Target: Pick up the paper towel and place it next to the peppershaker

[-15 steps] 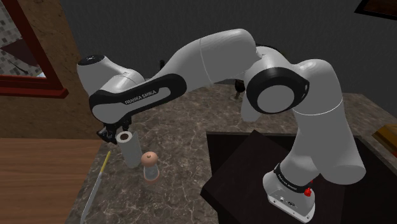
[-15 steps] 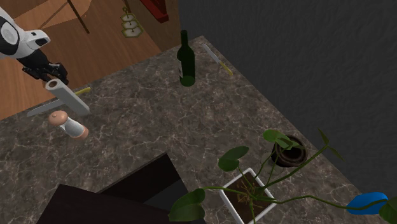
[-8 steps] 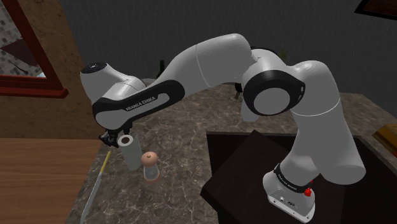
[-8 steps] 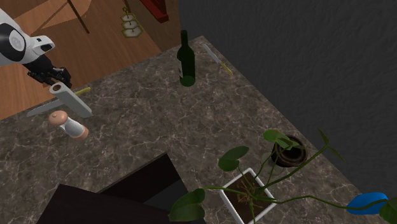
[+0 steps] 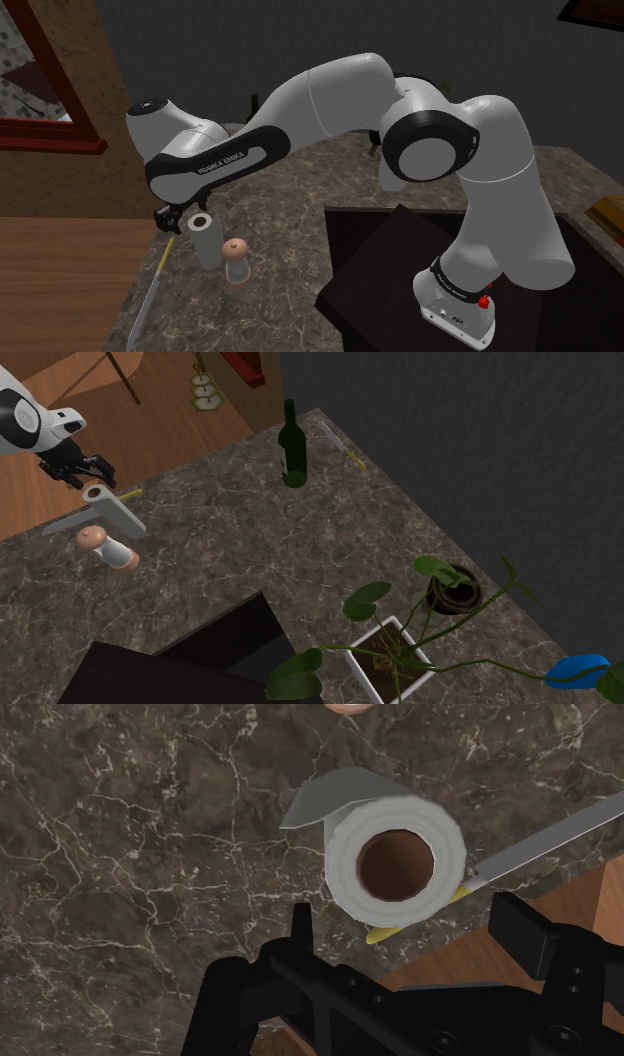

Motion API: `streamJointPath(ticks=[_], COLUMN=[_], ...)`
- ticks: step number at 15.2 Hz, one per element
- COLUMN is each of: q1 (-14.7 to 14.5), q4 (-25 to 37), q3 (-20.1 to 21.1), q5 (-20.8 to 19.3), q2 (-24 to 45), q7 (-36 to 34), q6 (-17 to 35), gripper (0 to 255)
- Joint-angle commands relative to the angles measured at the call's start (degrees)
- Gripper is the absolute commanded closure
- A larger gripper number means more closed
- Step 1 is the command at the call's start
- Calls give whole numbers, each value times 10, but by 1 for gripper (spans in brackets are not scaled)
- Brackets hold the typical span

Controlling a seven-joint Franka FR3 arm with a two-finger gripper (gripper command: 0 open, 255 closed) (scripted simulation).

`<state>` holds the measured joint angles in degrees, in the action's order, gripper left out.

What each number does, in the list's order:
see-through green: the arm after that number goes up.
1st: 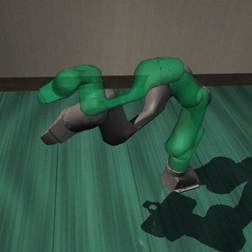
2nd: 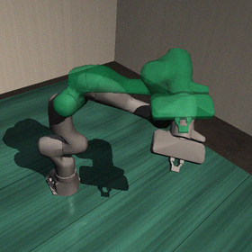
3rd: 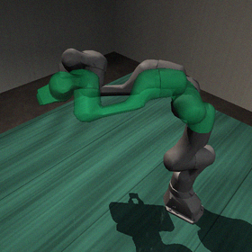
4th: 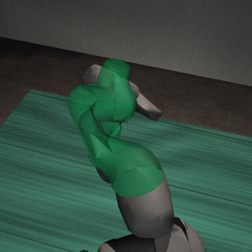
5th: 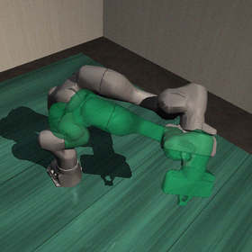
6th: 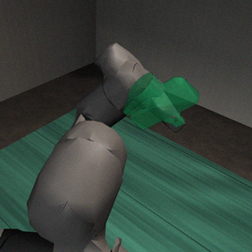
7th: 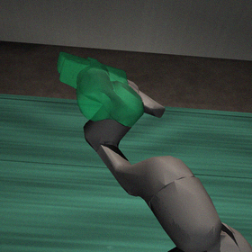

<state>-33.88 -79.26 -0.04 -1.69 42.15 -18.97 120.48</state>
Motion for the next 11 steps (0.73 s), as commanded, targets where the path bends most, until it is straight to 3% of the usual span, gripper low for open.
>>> streamJointPath(ticks=[1, 6, 11], q1=[0, -1, -1], q4=[0, 24, 24], q3=[0, 0, 0], q5=[0, 1, 1], q2=[0, -30, -30], q7=[0, 0, 0], q6=[0, -54, -54], gripper=[0, 0, 0])
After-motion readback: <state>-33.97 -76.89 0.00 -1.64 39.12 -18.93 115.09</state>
